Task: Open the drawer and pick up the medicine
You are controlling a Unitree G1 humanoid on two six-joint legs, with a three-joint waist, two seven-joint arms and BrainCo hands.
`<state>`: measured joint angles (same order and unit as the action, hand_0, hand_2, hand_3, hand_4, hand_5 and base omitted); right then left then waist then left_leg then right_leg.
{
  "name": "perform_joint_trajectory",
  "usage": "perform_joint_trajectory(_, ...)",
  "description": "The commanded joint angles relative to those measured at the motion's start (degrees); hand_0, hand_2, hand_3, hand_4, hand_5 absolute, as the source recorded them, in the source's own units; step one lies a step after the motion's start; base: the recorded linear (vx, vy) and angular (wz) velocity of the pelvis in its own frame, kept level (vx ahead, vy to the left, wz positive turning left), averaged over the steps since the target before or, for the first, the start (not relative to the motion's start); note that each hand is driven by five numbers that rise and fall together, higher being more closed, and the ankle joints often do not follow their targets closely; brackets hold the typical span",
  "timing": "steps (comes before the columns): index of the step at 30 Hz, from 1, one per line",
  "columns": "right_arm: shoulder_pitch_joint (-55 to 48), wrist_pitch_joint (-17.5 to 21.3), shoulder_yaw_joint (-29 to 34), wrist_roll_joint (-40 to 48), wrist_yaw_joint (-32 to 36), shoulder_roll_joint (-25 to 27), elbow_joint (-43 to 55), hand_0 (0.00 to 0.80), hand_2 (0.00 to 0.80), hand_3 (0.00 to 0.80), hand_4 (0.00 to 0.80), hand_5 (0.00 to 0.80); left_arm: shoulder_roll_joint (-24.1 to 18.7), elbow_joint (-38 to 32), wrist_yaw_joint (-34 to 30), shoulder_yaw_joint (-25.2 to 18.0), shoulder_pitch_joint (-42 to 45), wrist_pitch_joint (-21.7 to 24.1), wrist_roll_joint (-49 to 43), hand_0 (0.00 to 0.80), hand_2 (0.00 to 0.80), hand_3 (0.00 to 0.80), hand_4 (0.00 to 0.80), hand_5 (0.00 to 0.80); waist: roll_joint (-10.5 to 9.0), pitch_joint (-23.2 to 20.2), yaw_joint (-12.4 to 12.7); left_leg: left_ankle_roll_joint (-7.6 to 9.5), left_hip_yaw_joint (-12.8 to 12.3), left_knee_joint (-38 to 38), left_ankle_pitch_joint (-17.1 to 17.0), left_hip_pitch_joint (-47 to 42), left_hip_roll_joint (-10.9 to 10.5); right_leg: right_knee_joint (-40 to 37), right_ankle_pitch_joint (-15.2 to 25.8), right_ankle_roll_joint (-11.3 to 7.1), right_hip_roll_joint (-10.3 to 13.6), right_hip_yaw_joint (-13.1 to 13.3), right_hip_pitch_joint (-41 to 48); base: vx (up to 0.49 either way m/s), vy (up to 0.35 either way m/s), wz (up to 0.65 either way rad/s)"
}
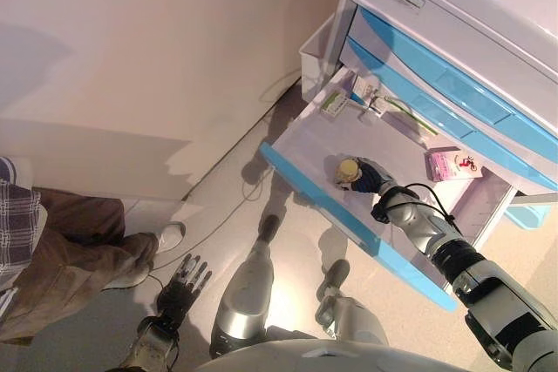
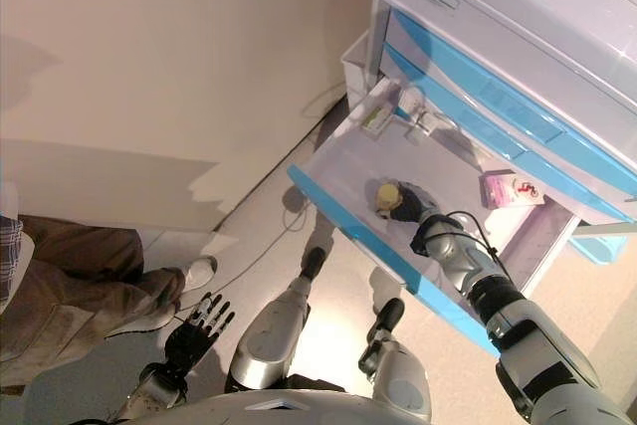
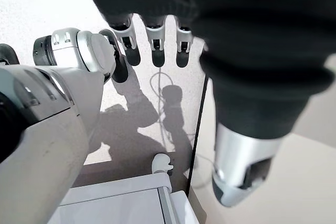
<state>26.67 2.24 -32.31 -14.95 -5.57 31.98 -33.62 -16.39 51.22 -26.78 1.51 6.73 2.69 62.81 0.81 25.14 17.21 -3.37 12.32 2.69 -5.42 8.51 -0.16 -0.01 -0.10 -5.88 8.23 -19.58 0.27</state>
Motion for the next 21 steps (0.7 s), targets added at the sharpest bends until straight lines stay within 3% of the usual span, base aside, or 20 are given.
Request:
perform_joint_trajectory(1,0.6,2.0,-2.6,-1.6,-1.4,0.0,1.7,0.800,0.800,0.800,0.800,0.800,-2.7,-1.3,-1.2,2.0,1.9,0.4,-2.3,0.000,0.000,0.000,0.000,0.000,-1.97,-1.5,0.1,1.00,-1.8,6.4,7.3,2.7,-2.0,4.9,0.4,-0.48,1.6,1.8,-4.3,0.005,-0.023,0.03)
perform_joint_trajectory(12,-1.3,3.4,-2.1,-3.6,-2.1,2.1,6.6,0.800,0.800,0.800,0.800,0.800,-2.4,-2.9,-0.4,1.6,3.0,0.2,-3.4,0.000,0.000,0.000,0.000,0.000,-2.44,-2.6,-0.5,0.94,-2.0,5.5,7.3,1.4,-1.7,4.6,0.4,-0.66,1.4,2.1,-3.6,0.000,-0.002,0.00)
perform_joint_trajectory(17,-2.4,3.7,-1.1,-2.7,-0.6,5.9,17.1,0.800,0.800,0.800,0.800,0.800,-2.4,-3.8,0.3,1.0,4.0,0.3,-3.5,0.000,0.000,0.000,0.000,0.000,-3.29,-3.5,-1.6,0.86,-2.6,4.7,7.4,0.4,-1.0,4.3,0.5,-1.06,1.1,2.9,-3.1,0.008,-0.023,-0.04)
perform_joint_trajectory(21,-3.9,3.6,1.6,-0.5,4.7,9.4,27.7,0.800,0.800,0.800,0.800,0.800,-2.2,-3.7,0.8,0.2,4.2,0.5,-3.1,0.000,0.000,0.000,0.000,0.000,-4.00,-4.4,-2.9,0.92,-3.5,4.1,7.4,-0.3,-0.4,4.0,0.6,-1.31,0.8,3.9,-2.9,-0.004,-0.021,-0.12)
